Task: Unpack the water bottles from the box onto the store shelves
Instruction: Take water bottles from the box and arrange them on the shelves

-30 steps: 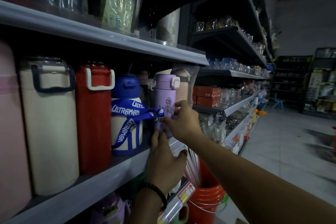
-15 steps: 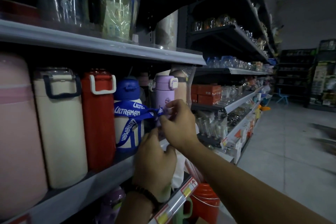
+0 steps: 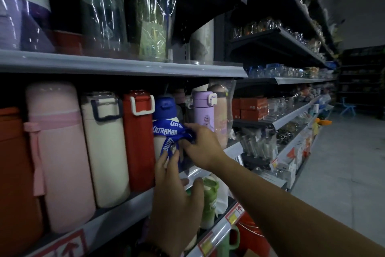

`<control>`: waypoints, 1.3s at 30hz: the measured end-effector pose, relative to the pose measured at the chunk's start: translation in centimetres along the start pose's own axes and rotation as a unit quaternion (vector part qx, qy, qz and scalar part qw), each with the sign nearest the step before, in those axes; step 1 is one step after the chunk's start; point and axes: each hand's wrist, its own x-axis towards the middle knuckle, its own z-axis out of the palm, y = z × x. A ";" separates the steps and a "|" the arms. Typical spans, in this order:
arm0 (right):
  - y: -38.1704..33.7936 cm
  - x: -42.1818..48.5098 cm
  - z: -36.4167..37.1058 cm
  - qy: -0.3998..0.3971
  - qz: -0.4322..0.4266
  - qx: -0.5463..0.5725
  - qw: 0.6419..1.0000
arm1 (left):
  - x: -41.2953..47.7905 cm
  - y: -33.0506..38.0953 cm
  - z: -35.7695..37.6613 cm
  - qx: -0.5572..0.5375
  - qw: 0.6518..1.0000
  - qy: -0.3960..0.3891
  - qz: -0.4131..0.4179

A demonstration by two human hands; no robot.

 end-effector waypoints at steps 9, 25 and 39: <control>0.6 0.5 -0.1 0.017 0.017 -0.050 0.998 | 0.1 -0.8 -0.1 -0.032 0.998 -0.038 -0.031; -2.1 0.5 -1.4 0.085 0.068 -0.069 0.992 | 0.0 -0.4 0.7 -0.039 0.999 -0.005 -0.029; -2.9 -0.1 -3.5 -0.049 -0.119 -0.077 0.989 | 1.5 0.5 0.2 -0.075 0.995 -0.008 0.071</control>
